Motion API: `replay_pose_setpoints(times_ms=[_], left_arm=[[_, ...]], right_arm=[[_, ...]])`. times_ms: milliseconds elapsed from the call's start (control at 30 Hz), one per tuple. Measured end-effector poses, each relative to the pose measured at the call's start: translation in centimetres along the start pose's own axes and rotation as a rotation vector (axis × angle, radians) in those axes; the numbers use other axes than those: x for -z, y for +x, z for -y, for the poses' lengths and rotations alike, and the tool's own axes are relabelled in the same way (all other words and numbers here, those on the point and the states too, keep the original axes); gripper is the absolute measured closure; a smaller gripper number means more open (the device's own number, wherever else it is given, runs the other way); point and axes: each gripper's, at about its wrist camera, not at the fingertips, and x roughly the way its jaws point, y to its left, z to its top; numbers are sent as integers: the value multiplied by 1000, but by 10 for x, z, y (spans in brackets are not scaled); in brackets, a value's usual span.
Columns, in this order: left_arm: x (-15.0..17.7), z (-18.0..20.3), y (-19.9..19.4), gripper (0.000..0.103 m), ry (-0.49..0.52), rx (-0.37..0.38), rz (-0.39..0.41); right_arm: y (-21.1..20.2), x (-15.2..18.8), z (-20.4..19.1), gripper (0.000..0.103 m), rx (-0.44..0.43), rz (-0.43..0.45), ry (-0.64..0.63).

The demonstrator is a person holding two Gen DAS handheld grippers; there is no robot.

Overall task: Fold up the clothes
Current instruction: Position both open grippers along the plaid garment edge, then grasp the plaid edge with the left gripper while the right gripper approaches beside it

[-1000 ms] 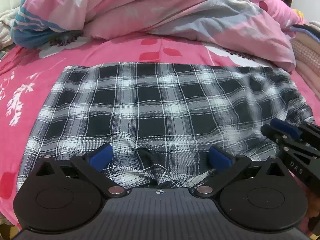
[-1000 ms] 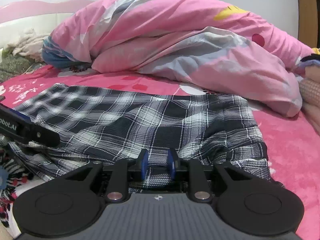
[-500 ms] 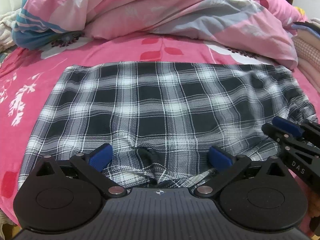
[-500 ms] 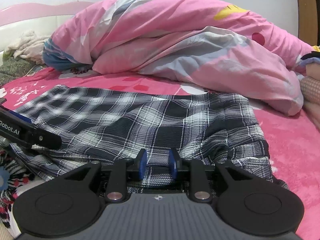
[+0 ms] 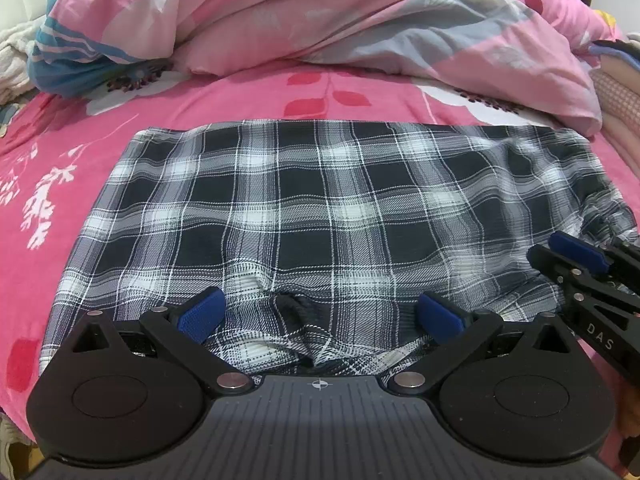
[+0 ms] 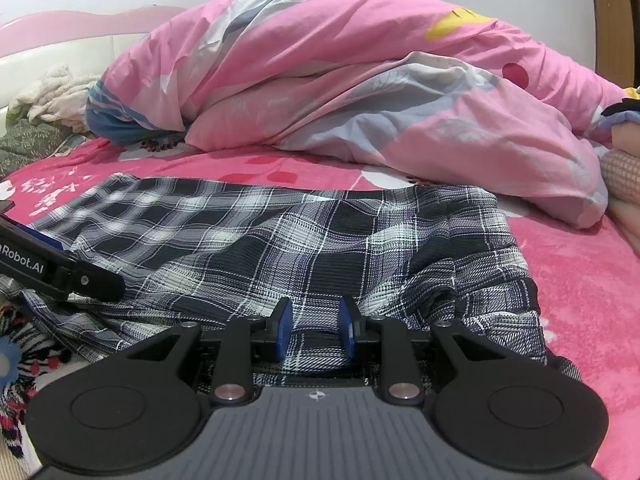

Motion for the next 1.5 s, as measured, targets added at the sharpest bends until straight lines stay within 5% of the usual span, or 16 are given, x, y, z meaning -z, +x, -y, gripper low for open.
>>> replay_pose_setpoints(times_ms=[333, 500, 633, 1100, 1200, 1500], left_arm=[[0, -2, 1, 0, -20, 7, -11], [0, -5, 1, 0, -22, 24, -20], [1, -8, -6, 0, -39, 22, 2], [11, -57, -69, 0, -145, 139, 216], [16, -72, -78, 0, -173, 139, 253], [29, -122, -77, 3, -257, -12, 284]], right_arm=[[1, 1, 3, 73, -21, 1, 17], [1, 0, 5, 49, -87, -6, 22], [1, 0, 3, 47, -93, -10, 8], [0, -18, 0, 34, -124, -67, 45], [-4, -32, -6, 33, -168, -60, 59], [16, -104, -64, 32, -416, -71, 50]])
